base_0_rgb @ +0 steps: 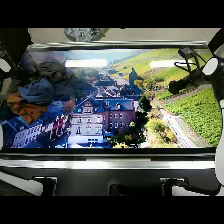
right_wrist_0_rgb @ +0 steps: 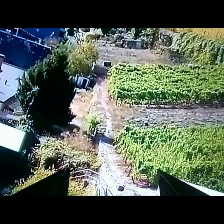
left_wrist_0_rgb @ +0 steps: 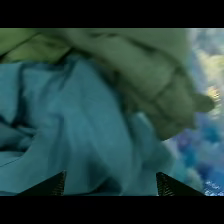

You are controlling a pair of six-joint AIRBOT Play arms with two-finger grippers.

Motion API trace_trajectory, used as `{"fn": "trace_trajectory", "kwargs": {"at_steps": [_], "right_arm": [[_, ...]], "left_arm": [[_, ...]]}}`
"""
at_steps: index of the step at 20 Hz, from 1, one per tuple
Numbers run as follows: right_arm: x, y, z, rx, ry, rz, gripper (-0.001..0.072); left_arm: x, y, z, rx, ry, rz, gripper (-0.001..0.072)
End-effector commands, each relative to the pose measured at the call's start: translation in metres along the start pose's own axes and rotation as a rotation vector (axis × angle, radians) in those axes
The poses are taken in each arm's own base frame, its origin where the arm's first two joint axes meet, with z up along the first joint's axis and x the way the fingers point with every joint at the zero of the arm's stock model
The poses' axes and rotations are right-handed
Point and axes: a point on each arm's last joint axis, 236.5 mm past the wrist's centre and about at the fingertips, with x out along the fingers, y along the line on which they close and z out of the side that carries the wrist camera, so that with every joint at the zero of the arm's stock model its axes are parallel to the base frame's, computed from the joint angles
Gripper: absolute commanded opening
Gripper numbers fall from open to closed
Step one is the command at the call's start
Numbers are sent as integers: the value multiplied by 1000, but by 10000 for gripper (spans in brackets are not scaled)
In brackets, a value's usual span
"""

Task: Fold the shirts.

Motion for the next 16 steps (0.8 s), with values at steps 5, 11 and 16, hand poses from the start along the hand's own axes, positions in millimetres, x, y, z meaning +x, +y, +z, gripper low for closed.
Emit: {"fn": "trace_trajectory", "kwargs": {"at_steps": [5, 11, 16], "right_arm": [[23, 13, -15, 14, 78, 72, 629], [23, 19, -16, 20, 85, 96, 629], [22, 22, -22, 18, 109, 107, 629]], "left_arm": [[72, 4, -41, 253, 167, 53, 720], [105, 17, -78, 297, 289, 104, 720], [101, 23, -98, 309, 382, 120, 30]]}}
